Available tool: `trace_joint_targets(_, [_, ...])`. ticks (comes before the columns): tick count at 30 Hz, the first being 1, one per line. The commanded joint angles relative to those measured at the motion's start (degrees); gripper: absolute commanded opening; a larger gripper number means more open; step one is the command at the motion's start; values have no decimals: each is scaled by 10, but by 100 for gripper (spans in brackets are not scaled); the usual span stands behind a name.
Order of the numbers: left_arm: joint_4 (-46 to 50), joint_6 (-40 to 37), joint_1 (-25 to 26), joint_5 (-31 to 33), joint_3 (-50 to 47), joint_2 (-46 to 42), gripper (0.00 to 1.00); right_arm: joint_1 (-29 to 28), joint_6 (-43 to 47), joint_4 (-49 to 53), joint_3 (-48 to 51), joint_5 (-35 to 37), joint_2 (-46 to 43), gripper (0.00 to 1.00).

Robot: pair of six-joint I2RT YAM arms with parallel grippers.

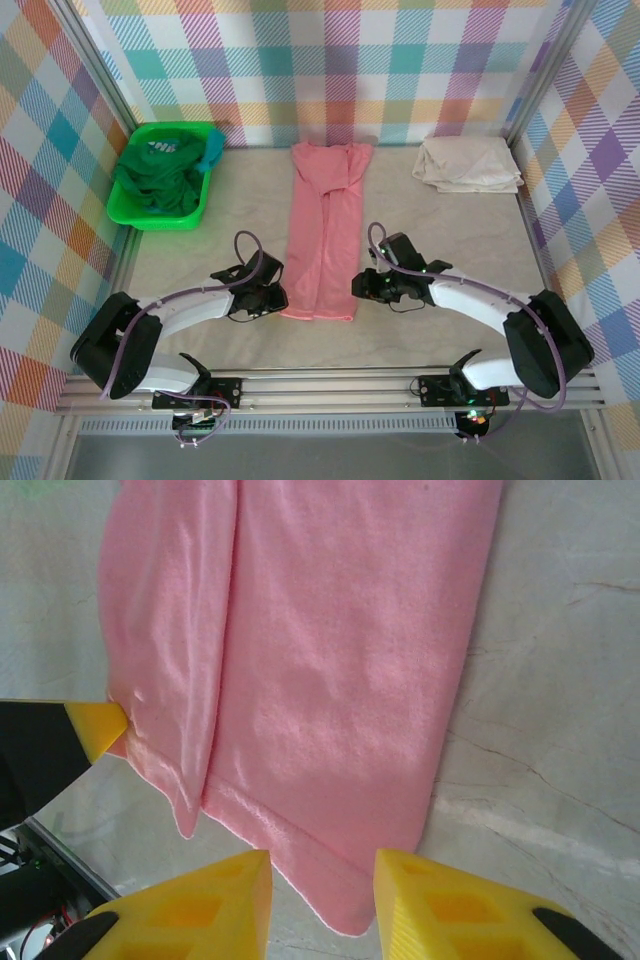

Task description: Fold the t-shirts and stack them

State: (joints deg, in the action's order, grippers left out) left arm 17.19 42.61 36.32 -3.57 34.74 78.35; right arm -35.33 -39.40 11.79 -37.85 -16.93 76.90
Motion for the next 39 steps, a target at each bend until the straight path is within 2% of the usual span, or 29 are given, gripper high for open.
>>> trace_joint_targets(1, [4,8,6,8,-15,-18,25,-4,-16,26,15,4,-17,34])
trace_joint_targets(3, [-4,7,6,12,-23,-27,23,-3,-22,28,24,-8,-18,35])
trace_joint_targets(7, [-25,8,6,8,-29,-30,2,-7,-44,28,43,-37,-17,39])
trace_joint_targets(8, [-28,7,6,8,-29,-29,0,-10,-50,28,47,-40,-19,42])
trace_joint_targets(10, [-29,8,6,7,-31,-32,0,-18,-58,21,53,-52,-20,48])
trace_joint_targets(14, [-40,9,7,-1,-36,-42,0,-25,-90,-11,48,-88,3,52])
trace_joint_targets(21, [-37,19,9,2,-44,-68,0,-34,-149,-15,35,-88,47,51])
trace_joint_targets(26, [-48,25,10,1,-58,-79,0,-34,-164,-57,38,-99,63,50])
trace_joint_targets(31, [-65,29,11,-3,-75,-74,0,-41,-183,-86,17,-104,98,44])
trace_joint_targets(34, [-61,31,11,0,-78,-82,0,-43,-196,-100,17,-99,109,33])
trace_joint_targets(39, [-56,43,12,-6,-92,-124,0,-45,-189,-58,23,-76,79,5])
